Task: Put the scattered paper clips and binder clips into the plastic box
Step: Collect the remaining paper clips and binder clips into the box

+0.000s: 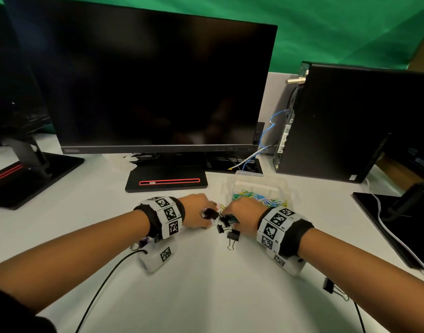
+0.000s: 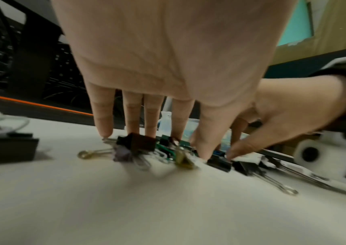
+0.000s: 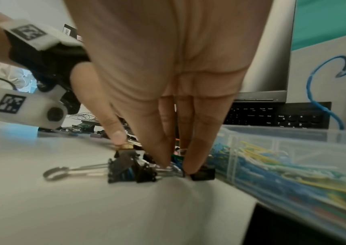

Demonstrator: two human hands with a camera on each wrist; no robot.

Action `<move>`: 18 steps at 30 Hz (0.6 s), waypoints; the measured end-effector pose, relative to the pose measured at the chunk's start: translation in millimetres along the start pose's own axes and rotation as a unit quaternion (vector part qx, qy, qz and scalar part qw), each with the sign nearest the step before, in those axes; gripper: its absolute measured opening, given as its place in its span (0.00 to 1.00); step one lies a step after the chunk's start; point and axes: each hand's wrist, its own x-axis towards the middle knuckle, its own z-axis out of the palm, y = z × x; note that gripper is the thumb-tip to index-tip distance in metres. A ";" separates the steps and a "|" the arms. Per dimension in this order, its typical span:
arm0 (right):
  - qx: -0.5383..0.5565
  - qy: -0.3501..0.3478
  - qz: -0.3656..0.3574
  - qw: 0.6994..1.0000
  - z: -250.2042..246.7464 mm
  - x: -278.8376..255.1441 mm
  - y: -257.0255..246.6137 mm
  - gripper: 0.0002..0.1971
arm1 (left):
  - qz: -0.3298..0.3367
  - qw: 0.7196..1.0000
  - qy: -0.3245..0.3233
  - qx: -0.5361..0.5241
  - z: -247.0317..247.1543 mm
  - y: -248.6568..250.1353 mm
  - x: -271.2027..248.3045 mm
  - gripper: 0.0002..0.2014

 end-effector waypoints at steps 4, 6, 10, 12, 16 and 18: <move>0.045 0.028 0.000 0.999 3.1 -3.4 5.6 0.18 | 0.030 0.995 -0.077 0.055 13.2 8.5 -17.6 0.33; 0.082 0.030 0.000 0.996 3.0 -9.1 9.2 0.16 | 0.040 0.990 -0.108 0.078 20.8 12.2 -26.9 0.36; 0.140 0.028 0.000 0.990 4.6 -23.0 14.9 0.12 | 0.046 0.986 -0.143 0.070 34.1 19.8 -40.1 0.38; 0.165 0.029 0.003 0.986 7.2 -29.6 18.5 0.09 | 0.054 0.986 -0.147 0.063 38.0 24.1 -44.4 0.37; 0.178 0.066 0.010 0.982 4.5 -40.9 25.2 0.06 | 0.073 0.990 -0.112 0.043 39.5 31.8 -48.6 0.31; 0.184 0.087 0.023 0.979 1.7 -44.0 29.4 0.05 | 0.095 0.992 -0.082 0.031 35.6 33.6 -47.4 0.26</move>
